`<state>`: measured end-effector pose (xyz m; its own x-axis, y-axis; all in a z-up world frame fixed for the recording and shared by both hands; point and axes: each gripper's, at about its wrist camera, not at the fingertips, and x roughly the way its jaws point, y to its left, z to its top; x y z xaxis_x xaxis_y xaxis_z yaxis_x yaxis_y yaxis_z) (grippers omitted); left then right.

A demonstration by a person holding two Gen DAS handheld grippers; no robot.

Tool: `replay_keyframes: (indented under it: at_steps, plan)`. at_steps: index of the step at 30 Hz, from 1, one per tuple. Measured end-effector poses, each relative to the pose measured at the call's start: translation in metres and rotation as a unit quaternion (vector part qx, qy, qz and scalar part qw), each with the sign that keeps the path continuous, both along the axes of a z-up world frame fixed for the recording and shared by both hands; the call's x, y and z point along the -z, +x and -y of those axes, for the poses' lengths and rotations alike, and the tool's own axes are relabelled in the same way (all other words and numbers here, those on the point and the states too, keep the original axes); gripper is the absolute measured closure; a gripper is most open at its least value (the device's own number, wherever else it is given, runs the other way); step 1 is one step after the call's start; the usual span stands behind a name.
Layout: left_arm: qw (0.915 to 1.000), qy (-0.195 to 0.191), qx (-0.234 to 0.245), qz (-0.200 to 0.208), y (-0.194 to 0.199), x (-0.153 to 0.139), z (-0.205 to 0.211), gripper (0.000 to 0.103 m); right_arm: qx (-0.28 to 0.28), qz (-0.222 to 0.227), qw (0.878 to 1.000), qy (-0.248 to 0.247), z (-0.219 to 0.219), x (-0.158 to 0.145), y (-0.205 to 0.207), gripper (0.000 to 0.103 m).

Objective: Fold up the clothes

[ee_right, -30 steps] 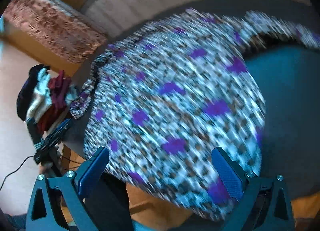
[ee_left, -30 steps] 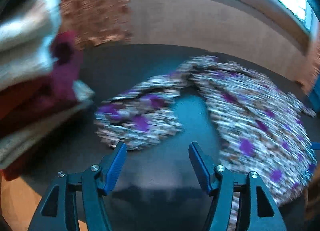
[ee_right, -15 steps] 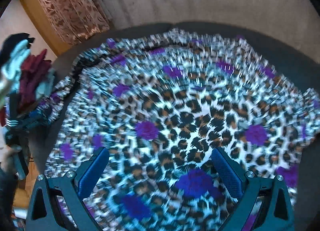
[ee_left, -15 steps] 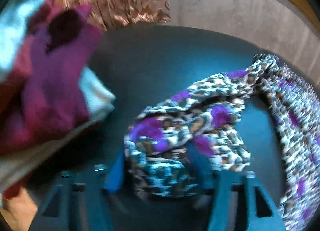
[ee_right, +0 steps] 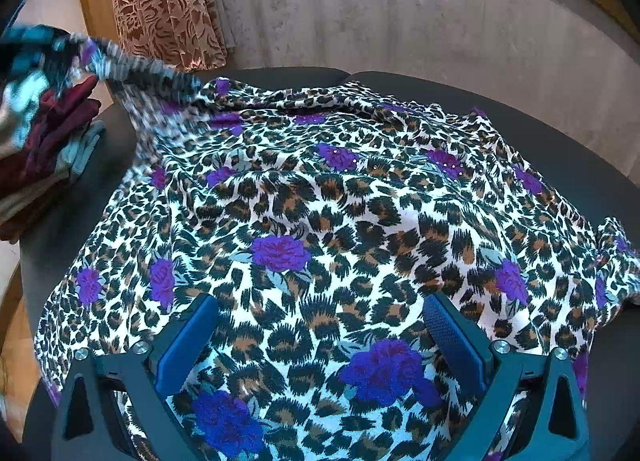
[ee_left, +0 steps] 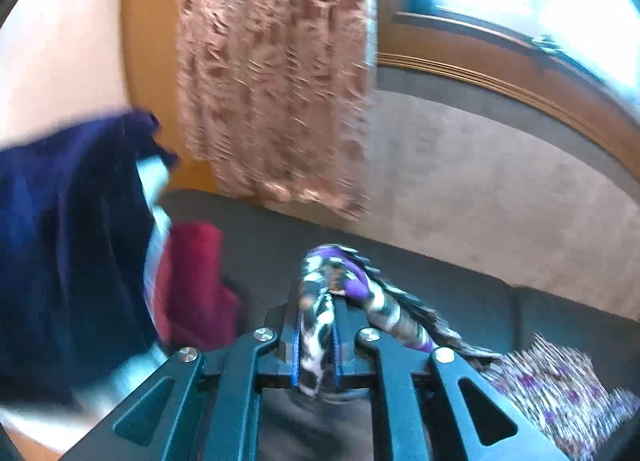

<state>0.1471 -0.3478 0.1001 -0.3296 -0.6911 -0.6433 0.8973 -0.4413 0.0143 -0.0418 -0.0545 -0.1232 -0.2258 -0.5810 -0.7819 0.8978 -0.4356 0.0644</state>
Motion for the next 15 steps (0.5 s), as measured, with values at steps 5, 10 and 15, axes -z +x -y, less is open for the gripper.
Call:
replay_keyframes:
  at_steps: [5, 10, 15]
  plan:
    - [0.9982, 0.007, -0.059, -0.001, -0.004, -0.009, 0.02, 0.066, 0.0, 0.003, 1.0, -0.008, -0.001, 0.002, -0.002, 0.0]
    - [0.9982, -0.006, 0.058, 0.012, -0.033, 0.002, -0.036, 0.062, 0.0, 0.012, 1.0, -0.021, -0.004, 0.002, -0.005, 0.0]
    - [0.9866, -0.044, 0.137, 0.076, -0.081, 0.043, -0.089, 0.062, 0.0, 0.011, 1.0, -0.018, -0.002, 0.003, -0.005, 0.0]
